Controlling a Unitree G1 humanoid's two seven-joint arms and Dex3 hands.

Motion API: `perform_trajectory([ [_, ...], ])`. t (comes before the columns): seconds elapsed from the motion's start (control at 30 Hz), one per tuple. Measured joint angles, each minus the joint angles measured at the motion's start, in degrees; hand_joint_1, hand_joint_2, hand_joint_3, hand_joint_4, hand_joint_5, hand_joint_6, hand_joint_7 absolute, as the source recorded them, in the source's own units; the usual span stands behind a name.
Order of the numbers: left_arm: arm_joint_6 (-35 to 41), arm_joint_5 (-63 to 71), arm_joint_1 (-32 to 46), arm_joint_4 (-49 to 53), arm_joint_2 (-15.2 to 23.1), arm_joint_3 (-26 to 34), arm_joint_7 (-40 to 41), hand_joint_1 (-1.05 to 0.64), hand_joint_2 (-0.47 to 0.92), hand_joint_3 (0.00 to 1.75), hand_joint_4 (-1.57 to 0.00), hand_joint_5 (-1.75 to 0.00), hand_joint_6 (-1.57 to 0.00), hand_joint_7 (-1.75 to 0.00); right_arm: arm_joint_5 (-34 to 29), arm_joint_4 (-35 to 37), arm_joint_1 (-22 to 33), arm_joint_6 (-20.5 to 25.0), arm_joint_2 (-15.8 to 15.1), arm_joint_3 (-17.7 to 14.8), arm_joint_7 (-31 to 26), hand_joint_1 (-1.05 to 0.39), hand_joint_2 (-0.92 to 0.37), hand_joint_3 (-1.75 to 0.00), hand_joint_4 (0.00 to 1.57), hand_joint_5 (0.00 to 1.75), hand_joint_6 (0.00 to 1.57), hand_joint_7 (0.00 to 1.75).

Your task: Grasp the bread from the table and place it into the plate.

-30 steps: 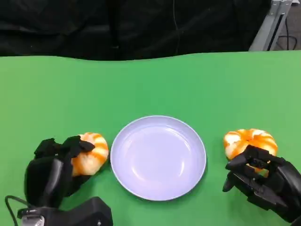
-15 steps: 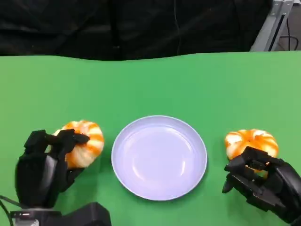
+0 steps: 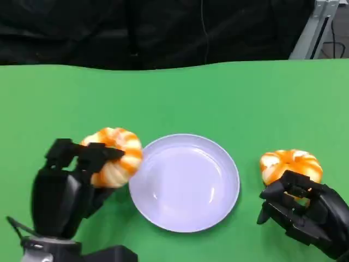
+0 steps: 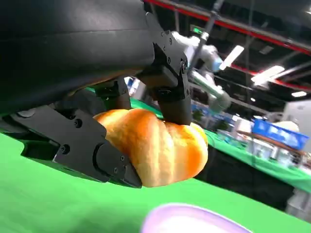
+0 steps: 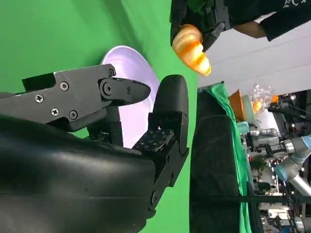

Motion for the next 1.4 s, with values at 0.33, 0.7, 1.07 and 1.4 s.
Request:
perform_trajectory([
  [0.33,-4.1,0.5,-3.3,0.0,-2.3,-2.4,-5.4,-0.08,0.82,0.18,-0.58,-1.38,-0.7,-1.07,-0.1,0.0,0.0,0.0,0.2,0.1,-0.3,-0.06,-0.89,-0.38,0.56,1.58,0.69,1.05],
  [0.7,-7.9,-0.4,-10.2,9.0,-4.9,-4.2,-7.9,-0.07,0.82,0.18,-0.62,-1.36,-0.73,-1.08,-1.0,0.0,0.0,-1.2,0.5,0.3,-1.0,-0.06,-0.9,-0.38,0.57,1.57,0.68,1.06],
  [1.07,-9.6,-1.5,-14.0,13.6,-6.2,-6.0,-11.7,0.01,0.8,0.12,-0.6,-1.39,-0.76,-1.01,-1.1,0.0,0.0,-1.4,0.8,0.4,-1.1,-0.06,-0.9,-0.38,0.56,1.59,0.68,1.07],
  [1.4,-10.3,-3.7,-15.9,16.2,-8.9,-6.9,-19.2,0.0,0.84,0.07,-0.63,-1.33,-0.81,-0.86,-1.3,0.0,-0.1,-1.8,1.4,0.5,-1.5,-0.06,-0.88,-0.41,0.56,1.59,0.68,1.09],
])
